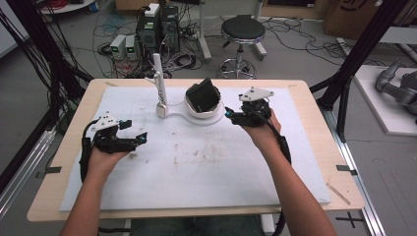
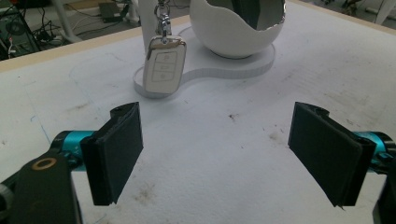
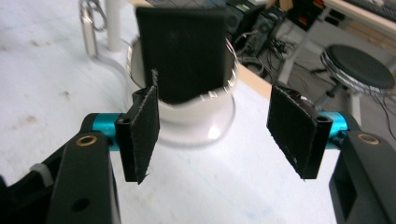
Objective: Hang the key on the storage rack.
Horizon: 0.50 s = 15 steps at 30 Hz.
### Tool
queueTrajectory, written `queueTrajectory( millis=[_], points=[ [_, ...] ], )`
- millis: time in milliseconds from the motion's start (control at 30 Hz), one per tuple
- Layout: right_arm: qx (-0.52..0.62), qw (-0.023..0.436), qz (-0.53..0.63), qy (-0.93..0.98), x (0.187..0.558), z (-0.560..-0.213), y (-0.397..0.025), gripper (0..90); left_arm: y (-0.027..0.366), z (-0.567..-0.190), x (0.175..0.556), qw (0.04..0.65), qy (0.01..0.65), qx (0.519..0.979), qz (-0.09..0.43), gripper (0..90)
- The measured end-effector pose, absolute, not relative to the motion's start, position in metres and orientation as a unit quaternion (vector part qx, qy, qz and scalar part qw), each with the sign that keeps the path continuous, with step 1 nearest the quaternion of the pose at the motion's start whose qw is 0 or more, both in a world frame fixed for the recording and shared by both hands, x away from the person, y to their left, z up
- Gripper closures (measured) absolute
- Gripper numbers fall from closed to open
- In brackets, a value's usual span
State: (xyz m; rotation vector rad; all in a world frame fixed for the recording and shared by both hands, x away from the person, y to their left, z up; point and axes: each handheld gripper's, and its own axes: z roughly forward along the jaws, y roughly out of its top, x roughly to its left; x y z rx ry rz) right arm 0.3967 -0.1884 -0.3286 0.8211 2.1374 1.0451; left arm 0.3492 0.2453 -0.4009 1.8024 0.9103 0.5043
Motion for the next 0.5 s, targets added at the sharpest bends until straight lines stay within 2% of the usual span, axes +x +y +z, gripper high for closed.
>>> queueTrajectory(
  millis=[300, 500],
  points=[
    [0.341, 0.295, 0.402, 0.797, 0.383, -0.348, -0.221, 34.6, 0.241, -0.403, 0.355, 0.498, 0.378, 0.751, 0.213, 17.9],
    [0.349, 0.283, 0.405, 0.796, 0.377, -0.365, -0.236, 31.2, 0.237, -0.404, 0.355, 0.492, 0.373, 0.757, 0.214, 17.9]
  ],
)
